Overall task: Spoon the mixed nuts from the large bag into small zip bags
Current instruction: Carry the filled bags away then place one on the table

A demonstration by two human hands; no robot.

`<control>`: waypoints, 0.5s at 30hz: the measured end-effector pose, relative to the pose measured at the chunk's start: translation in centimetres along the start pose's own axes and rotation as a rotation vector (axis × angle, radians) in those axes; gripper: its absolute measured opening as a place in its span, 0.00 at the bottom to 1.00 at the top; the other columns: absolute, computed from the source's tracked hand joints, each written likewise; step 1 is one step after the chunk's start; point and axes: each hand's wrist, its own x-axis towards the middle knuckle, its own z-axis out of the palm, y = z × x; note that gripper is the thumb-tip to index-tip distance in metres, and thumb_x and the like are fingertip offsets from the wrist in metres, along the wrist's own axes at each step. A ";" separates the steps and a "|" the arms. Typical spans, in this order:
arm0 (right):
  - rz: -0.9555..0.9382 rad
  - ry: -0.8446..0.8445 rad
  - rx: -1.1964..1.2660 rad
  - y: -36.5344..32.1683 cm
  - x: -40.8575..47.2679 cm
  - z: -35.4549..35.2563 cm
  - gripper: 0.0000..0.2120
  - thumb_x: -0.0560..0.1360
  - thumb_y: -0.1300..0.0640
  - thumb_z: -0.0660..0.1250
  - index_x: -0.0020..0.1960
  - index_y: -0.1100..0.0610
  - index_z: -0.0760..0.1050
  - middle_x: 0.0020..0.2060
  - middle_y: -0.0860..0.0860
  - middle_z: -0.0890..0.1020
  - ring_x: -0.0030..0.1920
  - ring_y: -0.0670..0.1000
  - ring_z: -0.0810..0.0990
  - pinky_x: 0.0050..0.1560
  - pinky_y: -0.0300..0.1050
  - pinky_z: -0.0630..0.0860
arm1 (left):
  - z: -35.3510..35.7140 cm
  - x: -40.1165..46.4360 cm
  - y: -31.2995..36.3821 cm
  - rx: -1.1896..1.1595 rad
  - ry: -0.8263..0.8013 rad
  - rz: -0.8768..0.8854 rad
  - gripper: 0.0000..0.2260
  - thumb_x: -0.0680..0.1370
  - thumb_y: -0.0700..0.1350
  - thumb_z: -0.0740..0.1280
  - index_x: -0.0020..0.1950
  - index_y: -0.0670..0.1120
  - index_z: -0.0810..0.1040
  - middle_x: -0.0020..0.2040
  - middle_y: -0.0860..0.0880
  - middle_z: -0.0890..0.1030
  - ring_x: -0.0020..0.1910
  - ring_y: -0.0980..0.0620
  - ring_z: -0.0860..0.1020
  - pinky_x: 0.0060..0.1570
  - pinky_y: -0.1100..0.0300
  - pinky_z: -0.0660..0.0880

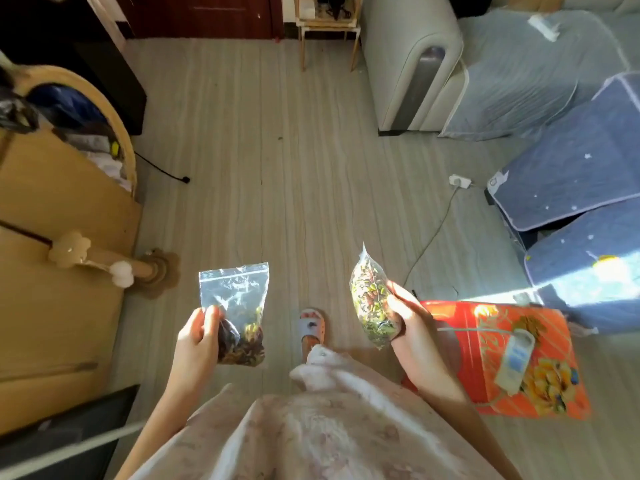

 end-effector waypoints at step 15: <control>0.033 -0.012 0.038 -14.7 24.6 9.5 0.14 0.77 0.70 0.57 0.58 0.63 0.76 0.48 0.53 0.85 0.50 0.49 0.83 0.46 0.39 0.79 | 7.3 23.1 14.0 0.043 0.079 -0.026 0.16 0.81 0.46 0.57 0.41 0.37 0.73 0.37 0.37 0.76 0.35 0.47 0.70 0.36 0.54 0.67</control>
